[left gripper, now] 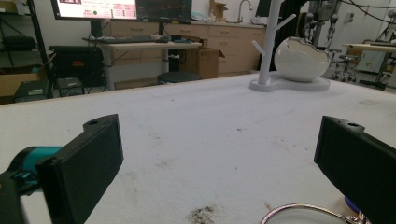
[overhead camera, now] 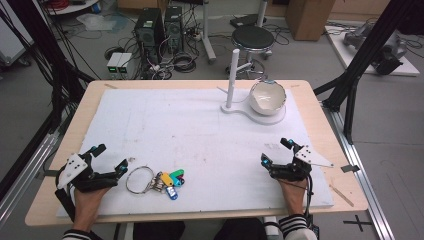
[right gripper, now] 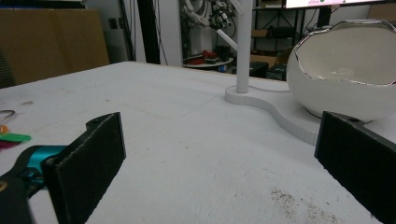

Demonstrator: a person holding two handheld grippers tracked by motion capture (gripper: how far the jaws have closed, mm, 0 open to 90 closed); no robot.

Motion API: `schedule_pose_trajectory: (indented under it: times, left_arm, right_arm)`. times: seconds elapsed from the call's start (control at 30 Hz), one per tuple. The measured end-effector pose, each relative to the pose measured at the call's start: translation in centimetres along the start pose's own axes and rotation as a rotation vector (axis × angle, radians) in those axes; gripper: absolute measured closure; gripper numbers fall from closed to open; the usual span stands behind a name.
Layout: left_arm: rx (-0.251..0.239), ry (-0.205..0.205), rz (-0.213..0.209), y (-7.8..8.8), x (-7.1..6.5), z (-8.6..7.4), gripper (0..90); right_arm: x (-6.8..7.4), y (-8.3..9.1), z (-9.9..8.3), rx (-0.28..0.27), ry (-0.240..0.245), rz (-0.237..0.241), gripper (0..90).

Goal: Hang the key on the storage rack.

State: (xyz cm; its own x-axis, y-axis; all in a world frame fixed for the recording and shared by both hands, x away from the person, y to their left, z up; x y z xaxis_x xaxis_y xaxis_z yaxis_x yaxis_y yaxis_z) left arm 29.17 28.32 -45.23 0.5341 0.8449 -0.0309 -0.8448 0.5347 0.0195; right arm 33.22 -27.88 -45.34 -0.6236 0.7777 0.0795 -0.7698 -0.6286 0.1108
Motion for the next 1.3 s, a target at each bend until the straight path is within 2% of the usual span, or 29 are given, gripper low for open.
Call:
schedule_pose_trajectory:
  times: [0.1,0.33,0.63,0.67,0.7,0.87,1.1,1.17,1.3]
  left_arm:
    - [0.009,0.013,-0.026,0.0,0.2,0.1,1.7]
    - [0.049,-0.028,-0.108,0.2,0.7,1.6,1.7]
    - [0.146,-0.142,-0.261,-0.4,-0.1,4.6,1.7]
    - [0.174,-0.154,-0.301,-0.6,-0.2,5.2,1.7]
    - [0.174,-0.154,-0.301,-0.6,-0.2,5.2,1.7]
    - [0.249,-0.210,-0.373,-1.2,-0.5,6.5,1.7]
    - [0.339,-0.270,-0.426,-2.5,-0.4,8.1,1.7]
    - [0.392,-0.298,-0.452,-3.0,-0.4,8.5,1.7]
    - [0.463,-0.369,-0.492,-3.7,-0.7,9.0,1.7]
  right_arm:
    - [0.0,0.0,0.0,0.000,-0.004,0.001,1.3]
    - [0.0,0.0,0.0,0.000,-0.005,0.001,1.3]
    - [-0.1,0.0,0.0,-0.007,0.001,0.000,1.3]
    - [-0.1,0.0,0.0,-0.007,0.003,0.000,1.3]
    - [-0.1,0.0,0.0,-0.007,0.003,0.000,1.3]
    - [-0.1,0.0,0.0,-0.006,0.002,-0.001,1.4]
    - [-0.1,0.0,0.0,-0.005,0.000,-0.002,1.4]
    - [-0.1,0.0,0.0,-0.005,-0.001,-0.002,1.4]
    - [-0.1,0.0,0.0,-0.005,-0.001,-0.003,1.3]
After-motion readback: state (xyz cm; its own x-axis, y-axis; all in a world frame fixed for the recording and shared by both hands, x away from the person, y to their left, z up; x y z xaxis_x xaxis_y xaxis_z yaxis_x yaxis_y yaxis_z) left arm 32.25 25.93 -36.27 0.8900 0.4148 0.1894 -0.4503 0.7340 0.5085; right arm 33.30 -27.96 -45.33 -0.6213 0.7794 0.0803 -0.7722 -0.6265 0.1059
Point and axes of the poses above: each handheld gripper's, and its own axes: y roughly backward along the jaws, z roughly out of its top, x roughly to its left, the point moved 3 cm from there along -y, roughly forward along the jaws, and after that the axes turned 1 degree about -y, right-handed, at the moved point
